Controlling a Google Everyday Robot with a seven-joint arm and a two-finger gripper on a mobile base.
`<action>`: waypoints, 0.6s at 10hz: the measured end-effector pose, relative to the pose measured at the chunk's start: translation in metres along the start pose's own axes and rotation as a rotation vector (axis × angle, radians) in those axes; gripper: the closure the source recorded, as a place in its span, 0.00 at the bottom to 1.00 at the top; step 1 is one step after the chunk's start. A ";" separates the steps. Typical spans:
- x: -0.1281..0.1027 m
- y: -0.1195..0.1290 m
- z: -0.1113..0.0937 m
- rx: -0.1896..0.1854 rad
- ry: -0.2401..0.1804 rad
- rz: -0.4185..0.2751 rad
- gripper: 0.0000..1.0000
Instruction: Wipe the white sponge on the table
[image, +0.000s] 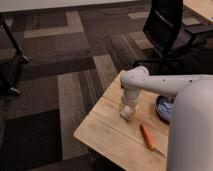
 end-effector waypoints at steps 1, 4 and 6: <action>0.007 0.016 0.001 -0.010 0.021 -0.058 0.97; 0.024 0.071 -0.010 -0.061 0.055 -0.265 0.97; 0.011 0.077 -0.016 -0.052 0.044 -0.312 0.97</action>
